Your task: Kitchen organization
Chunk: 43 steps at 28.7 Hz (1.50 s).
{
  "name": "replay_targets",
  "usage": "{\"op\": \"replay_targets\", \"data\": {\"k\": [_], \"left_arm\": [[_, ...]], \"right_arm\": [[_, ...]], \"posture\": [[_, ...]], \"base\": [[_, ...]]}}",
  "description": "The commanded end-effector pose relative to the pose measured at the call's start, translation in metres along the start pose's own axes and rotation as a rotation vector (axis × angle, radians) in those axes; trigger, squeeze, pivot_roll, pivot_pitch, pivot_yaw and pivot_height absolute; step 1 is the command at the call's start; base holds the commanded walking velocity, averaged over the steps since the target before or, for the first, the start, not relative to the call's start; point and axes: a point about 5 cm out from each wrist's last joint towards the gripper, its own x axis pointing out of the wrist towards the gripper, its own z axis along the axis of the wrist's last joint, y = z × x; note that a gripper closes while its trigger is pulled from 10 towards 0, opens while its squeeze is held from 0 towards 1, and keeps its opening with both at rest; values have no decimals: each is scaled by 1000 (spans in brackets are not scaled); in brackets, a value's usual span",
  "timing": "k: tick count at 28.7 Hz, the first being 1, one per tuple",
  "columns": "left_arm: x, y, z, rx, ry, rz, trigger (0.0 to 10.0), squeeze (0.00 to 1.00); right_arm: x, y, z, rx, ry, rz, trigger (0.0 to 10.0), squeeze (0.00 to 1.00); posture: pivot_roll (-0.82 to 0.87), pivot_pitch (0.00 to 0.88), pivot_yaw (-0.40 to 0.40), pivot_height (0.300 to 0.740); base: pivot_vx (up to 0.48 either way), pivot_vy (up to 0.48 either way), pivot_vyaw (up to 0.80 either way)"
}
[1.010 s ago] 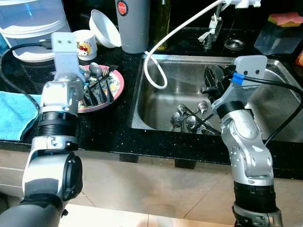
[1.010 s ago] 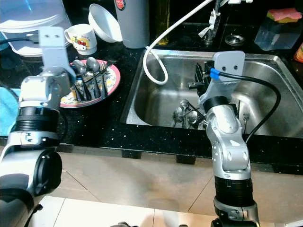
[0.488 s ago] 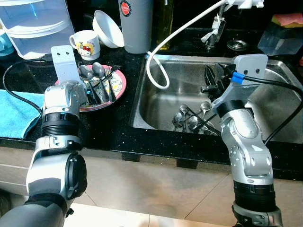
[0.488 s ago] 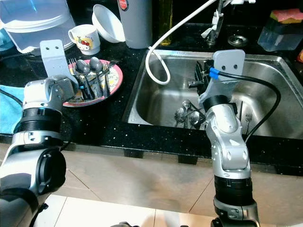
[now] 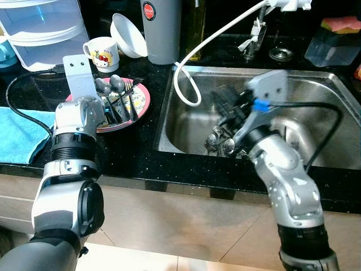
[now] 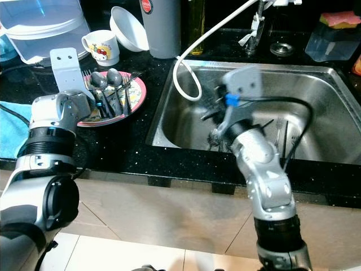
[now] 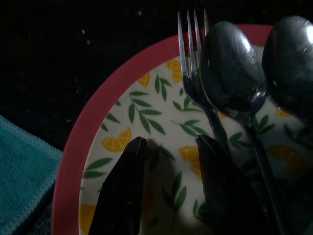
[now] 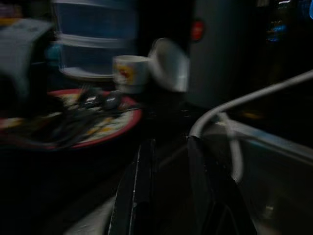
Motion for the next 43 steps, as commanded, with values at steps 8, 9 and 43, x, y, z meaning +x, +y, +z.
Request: {"op": "replay_targets", "data": {"k": [8, 9, 43], "left_arm": [[-2, 1, 18, 17, -78, 12, 10000, 0], [-1, 0, 17, 14, -69, 9, 10000, 0], [6, -10, 15, -14, -118, -8, 0, 0]], "right_arm": [[-2, 19, 4, 24, -8, 154, 10000, 0], [-3, 21, 6, 25, -12, 175, 10000, 0], [1, 33, 16, 53, -44, 229, 10000, 0]], "posture": [[59, 104, 71, 740], [59, 104, 71, 740], [53, 112, 73, 740]], "base": [[0, 0, 0], [0, 0, 0], [0, 0, 0]]}}
